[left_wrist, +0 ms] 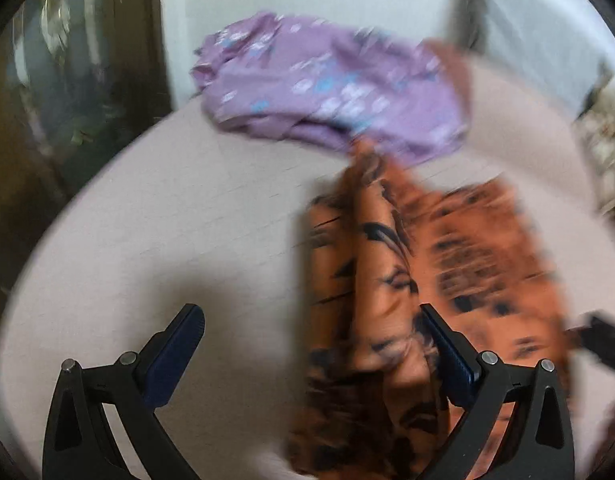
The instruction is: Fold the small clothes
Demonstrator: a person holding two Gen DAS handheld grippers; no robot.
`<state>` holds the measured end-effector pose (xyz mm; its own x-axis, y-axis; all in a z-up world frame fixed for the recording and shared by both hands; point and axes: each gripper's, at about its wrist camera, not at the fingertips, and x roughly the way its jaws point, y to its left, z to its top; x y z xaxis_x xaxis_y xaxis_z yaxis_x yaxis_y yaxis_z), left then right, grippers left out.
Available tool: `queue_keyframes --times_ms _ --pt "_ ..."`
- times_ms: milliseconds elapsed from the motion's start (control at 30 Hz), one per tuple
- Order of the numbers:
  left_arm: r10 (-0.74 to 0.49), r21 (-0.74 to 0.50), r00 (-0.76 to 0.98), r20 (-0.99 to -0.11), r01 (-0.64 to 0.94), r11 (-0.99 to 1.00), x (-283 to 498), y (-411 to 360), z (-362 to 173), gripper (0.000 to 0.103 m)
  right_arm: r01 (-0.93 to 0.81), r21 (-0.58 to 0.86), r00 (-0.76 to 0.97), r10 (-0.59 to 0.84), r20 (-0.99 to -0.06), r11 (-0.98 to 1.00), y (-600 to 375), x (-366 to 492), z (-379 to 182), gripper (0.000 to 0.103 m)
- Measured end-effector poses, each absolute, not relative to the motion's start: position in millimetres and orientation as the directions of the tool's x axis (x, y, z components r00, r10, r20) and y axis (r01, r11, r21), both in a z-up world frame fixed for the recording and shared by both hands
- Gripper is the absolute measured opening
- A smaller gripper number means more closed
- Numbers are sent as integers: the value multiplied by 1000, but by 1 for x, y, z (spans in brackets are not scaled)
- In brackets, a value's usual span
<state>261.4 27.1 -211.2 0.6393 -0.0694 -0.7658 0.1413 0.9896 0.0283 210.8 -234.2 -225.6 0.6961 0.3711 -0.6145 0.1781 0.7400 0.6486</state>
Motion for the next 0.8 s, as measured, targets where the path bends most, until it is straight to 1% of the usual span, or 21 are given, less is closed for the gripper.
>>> queue_keyframes --times_ms 33,133,300,367,467,567,700,800 --pt "-49 40 633 -773 126 991 264 28 -214 103 177 648 694 373 -616 741 -233 211 -226 80" --pt "-79 -18 596 -799 108 994 268 37 -218 103 166 645 687 381 -618 746 -228 212 -228 80" --pt "-109 -54 566 -817 114 992 270 40 -225 103 164 655 678 398 -618 737 -227 217 -233 80" --pt "-152 -95 525 -837 134 986 273 40 -232 103 169 672 678 410 -610 721 -228 219 -237 80" --pt "-194 -150 498 -845 127 981 278 44 -236 103 176 686 676 420 -605 706 -228 221 -241 80" --pt "-190 -147 505 -842 125 981 276 43 -235 103 177 697 673 431 -601 695 -228 221 -246 80" --pt "-156 -100 533 -832 133 986 271 37 -231 103 180 699 667 437 -603 692 -226 223 -249 80" --pt "-146 -87 540 -829 134 987 269 39 -229 103 178 703 670 438 -599 688 -226 223 -249 80"
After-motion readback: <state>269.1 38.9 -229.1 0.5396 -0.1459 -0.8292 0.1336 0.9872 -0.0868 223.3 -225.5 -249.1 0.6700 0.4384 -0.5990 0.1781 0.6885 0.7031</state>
